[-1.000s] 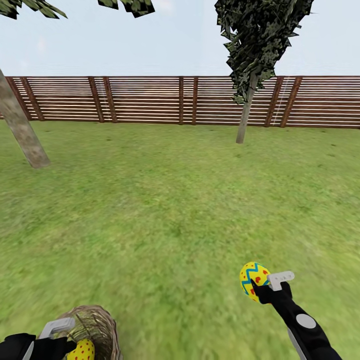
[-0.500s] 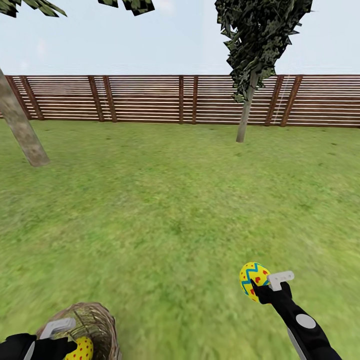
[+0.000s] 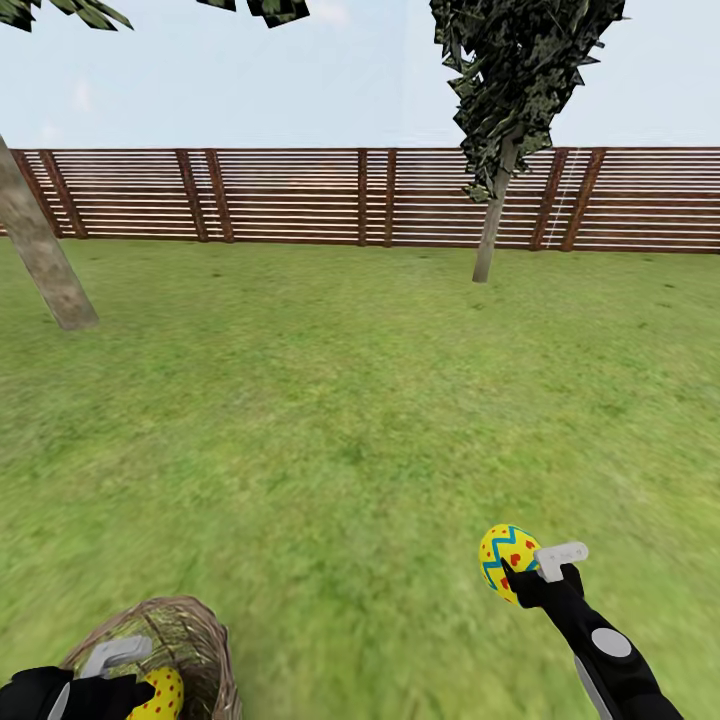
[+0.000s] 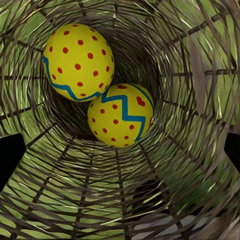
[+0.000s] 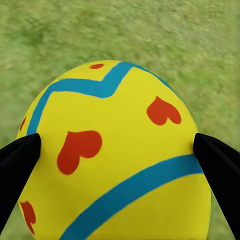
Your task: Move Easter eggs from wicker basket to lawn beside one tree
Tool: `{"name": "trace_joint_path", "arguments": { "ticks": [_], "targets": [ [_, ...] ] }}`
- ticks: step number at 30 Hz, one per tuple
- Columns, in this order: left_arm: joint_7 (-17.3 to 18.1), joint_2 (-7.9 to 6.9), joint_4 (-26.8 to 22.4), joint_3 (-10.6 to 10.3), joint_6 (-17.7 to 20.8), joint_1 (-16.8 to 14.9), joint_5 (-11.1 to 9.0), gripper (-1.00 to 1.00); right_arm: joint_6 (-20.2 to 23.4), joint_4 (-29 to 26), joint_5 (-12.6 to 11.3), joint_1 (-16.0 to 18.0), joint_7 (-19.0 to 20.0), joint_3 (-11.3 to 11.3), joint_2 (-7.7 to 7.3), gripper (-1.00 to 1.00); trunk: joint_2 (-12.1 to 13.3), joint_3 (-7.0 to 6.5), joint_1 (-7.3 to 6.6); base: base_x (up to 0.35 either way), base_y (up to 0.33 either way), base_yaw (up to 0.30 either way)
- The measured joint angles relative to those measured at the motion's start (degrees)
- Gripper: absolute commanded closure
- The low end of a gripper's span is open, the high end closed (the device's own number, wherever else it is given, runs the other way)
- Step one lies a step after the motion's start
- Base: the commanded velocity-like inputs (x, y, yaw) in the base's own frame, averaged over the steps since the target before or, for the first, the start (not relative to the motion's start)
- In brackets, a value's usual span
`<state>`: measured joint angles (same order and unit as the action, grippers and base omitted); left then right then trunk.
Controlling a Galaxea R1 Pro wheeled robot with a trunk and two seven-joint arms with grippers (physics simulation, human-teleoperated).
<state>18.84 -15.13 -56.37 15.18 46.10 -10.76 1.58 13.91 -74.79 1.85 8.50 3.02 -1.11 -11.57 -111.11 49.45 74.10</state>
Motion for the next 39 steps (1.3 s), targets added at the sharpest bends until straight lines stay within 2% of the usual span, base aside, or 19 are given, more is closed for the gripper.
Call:
{"name": "trace_joint_path", "arguments": {
  "ticks": [36,39],
  "targets": [
    [0.0,0.0,-0.2,-0.1,0.0,0.0,-0.2,-1.0,0.0,0.0,0.1,0.0,0.1,-0.1,0.05,1.0,-14.4,6.46,7.91,0.0,0.0,0.0],
    [0.0,0.0,-0.2,-0.1,0.0,0.0,-0.2,-1.0,0.0,0.0,0.0,0.0,0.0,-1.0,0.02,1.0,-15.6,7.0,8.57,0.0,0.0,0.0]
  ]
}}
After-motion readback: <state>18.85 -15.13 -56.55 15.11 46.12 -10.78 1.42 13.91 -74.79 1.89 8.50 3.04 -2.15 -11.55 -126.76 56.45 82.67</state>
